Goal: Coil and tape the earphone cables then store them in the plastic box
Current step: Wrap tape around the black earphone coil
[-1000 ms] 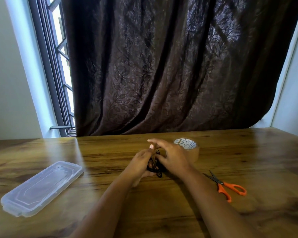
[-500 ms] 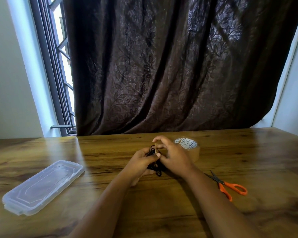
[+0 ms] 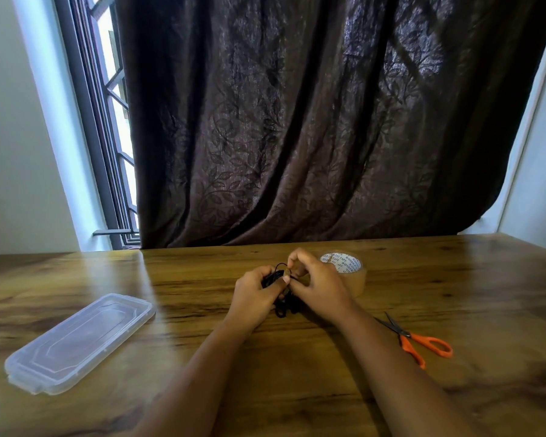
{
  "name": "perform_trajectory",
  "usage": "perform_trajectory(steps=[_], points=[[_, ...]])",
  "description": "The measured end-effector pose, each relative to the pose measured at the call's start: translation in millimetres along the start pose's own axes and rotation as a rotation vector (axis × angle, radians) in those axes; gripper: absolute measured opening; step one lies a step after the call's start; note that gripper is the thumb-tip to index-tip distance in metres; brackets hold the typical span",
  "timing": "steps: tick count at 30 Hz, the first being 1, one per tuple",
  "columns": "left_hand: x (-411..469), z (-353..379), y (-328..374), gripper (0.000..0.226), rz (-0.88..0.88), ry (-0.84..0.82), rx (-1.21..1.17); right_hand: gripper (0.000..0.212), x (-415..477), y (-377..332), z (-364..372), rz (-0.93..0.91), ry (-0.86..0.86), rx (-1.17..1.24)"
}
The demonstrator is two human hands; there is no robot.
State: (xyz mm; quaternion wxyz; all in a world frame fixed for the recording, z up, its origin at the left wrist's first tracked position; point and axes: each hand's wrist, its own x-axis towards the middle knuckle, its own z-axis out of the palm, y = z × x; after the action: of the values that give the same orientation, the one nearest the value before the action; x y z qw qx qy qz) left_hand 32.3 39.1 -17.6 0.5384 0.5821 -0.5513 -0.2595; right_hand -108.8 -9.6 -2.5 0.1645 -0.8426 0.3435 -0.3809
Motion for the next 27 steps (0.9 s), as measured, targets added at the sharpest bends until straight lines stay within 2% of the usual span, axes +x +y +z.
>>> perform_trajectory(steps=[8, 15, 27], points=[[-1.5, 0.8, 2.0, 0.011, 0.0, 0.046, -0.017, 0.028, 1.4, 0.8, 1.2, 0.015, 0.025, -0.021], [-0.3, 0.4, 1.3, 0.012, -0.025, 0.07, -0.028, 0.025, 2.6, 5.2, 4.0, -0.011, 0.061, -0.069], [-0.3, 0.1, 1.4, 0.019, -0.077, 0.056, -0.162, 0.01, -0.1, 1.3, -1.9, 0.015, 0.053, -0.003]])
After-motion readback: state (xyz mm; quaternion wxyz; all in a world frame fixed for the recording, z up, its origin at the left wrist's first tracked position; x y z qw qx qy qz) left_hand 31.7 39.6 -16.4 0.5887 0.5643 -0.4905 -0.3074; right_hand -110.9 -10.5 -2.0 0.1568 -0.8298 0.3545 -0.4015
